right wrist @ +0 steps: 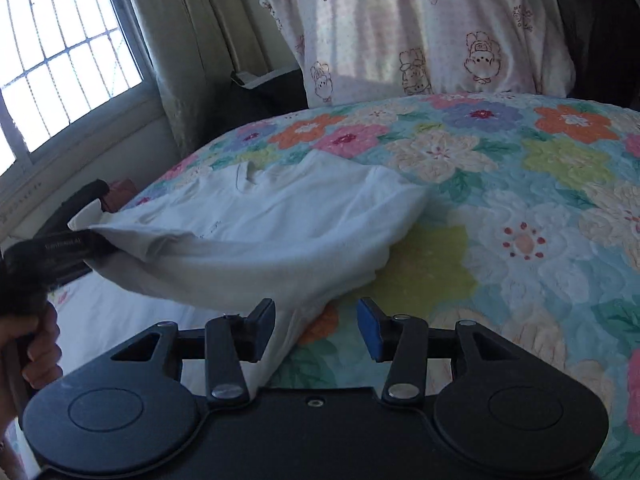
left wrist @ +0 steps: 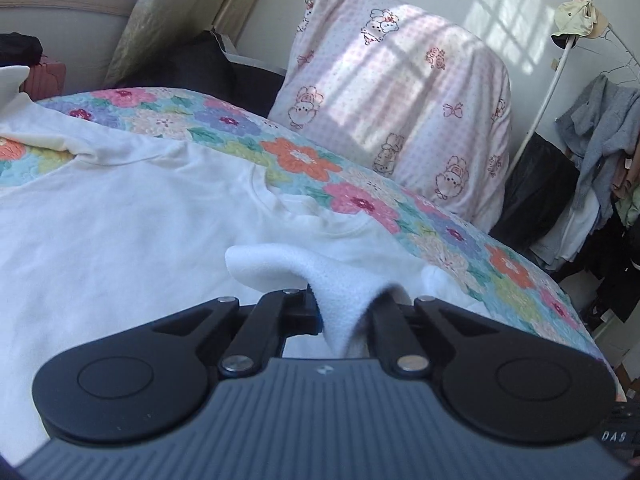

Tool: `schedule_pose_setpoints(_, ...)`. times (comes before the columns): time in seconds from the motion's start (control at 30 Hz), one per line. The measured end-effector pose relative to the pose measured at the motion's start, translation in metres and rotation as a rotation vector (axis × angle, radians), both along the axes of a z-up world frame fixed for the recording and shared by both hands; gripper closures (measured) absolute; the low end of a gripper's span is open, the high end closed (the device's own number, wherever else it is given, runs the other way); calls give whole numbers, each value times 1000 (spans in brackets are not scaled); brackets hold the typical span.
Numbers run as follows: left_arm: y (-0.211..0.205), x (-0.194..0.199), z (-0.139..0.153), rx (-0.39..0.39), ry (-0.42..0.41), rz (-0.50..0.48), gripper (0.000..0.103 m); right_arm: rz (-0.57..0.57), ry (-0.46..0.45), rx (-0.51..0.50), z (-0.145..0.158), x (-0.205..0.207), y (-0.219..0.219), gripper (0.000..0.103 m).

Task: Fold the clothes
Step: 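Fold the sleeve across the shirt body with the right gripper while the left gripper pinches the body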

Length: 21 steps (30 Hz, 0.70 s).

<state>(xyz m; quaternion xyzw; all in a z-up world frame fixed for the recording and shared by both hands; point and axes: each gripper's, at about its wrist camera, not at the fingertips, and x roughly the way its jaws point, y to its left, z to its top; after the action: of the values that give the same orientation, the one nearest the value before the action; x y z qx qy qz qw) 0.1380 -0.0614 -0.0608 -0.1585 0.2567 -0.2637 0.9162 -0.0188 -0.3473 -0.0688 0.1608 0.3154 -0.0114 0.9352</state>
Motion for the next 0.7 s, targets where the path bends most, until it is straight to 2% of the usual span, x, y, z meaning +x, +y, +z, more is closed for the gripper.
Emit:
schedule_pose_setpoints(0.1, 9, 3, 3, -27, -1, 36, 100, 41, 29, -79, -9, 11, 21, 47)
schedule_pose_setpoints(0.2, 16, 2, 11, 8, -31, 104, 100, 55, 54, -169, -17, 35, 39, 34)
schedule_pose_setpoints(0.3, 33, 5, 14, 1, -54, 164, 100, -50, 113, -304, -29, 66, 52, 33)
schedule_pose_setpoints(0.37, 45, 9, 11, -2, -45, 190, 100, -105, 137, -315, -38, 85, 51, 33)
schedule_pose_setpoints(0.47, 56, 17, -3, 10, -1, 214, 100, -149, 119, -342, -43, 101, 46, 36)
schedule_pose_setpoints(0.5, 60, 21, -8, 11, 17, 219, 100, -155, 101, -380, -42, 100, 46, 46)
schedule_pose_setpoints(0.53, 63, 24, -13, 4, 32, 216, 100, -162, 83, -418, -41, 99, 47, 76)
schedule_pose_setpoints(0.57, 64, 29, -18, -3, 46, 208, 99, -168, 66, -451, -40, 97, 46, 89)
schedule_pose_setpoints(0.6, 64, 33, -22, -7, 59, 202, 99, -177, 62, -455, -40, 93, 45, 92)
schedule_pose_setpoints(0.7, 57, 39, -32, 23, 74, 205, 99, -194, 71, -457, -47, 83, 43, 91)
